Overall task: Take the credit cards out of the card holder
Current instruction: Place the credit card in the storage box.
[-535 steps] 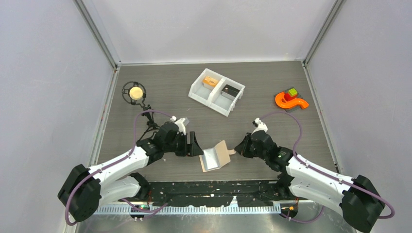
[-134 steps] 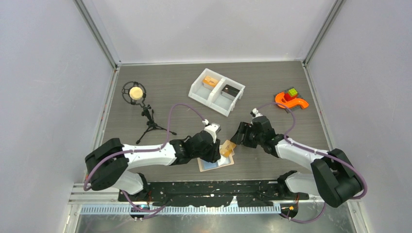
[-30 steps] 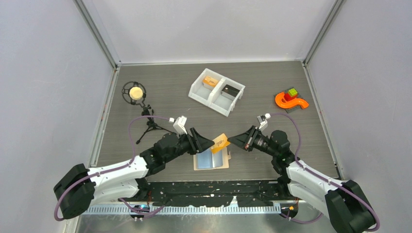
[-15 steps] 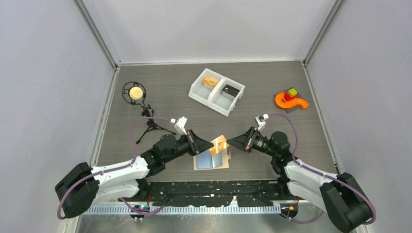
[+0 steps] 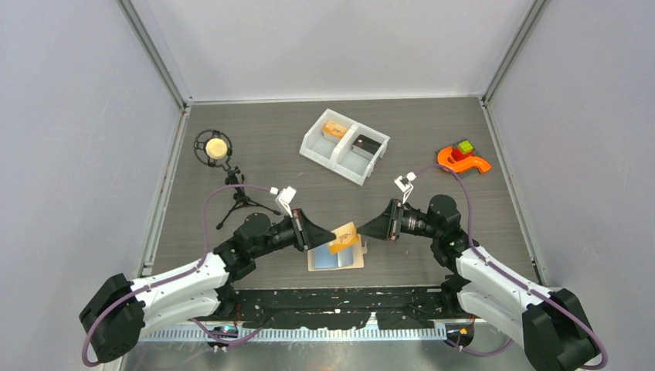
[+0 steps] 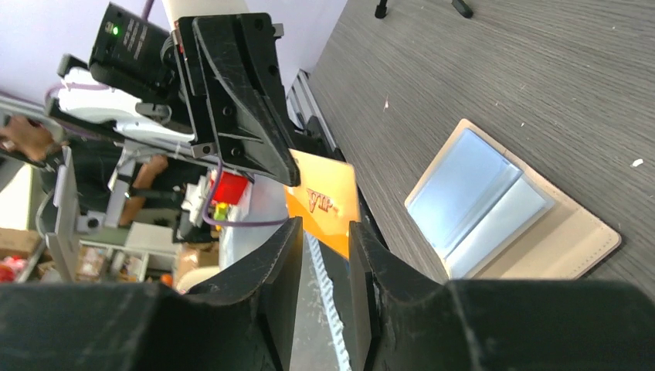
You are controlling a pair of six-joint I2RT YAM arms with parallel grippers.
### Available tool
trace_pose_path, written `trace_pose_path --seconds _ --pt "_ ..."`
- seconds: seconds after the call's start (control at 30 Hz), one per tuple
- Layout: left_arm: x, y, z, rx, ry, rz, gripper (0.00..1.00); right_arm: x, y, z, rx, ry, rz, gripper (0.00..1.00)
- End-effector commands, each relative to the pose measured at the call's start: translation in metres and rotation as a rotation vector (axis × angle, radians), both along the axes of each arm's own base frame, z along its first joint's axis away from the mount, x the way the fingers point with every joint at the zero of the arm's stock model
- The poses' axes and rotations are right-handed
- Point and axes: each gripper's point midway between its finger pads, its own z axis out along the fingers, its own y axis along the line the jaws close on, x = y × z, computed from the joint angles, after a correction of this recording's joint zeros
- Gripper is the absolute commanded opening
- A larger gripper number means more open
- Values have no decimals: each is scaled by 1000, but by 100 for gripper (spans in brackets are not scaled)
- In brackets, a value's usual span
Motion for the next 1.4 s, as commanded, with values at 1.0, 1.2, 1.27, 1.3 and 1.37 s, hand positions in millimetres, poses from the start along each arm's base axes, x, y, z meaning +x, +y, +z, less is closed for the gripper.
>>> trace_pose_path --seconds 1.0,1.2,1.27,1.3,1.37 --pt "-6 -19 16 -72 -25 -141 0 -11 3 -11 -32 -18 109 37" --pt "-5 -19 14 -66 -19 -137 2 -8 2 -8 -26 -25 76 7" --pt "-2 -17 11 -56 -9 -124 15 -5 2 -4 -15 -25 54 5" --pt "0 -15 9 -48 -5 -111 25 -4 2 1 -4 -25 42 5" --pt "5 -9 4 -18 -2 -78 44 -2 2 8 12 -34 24 5"
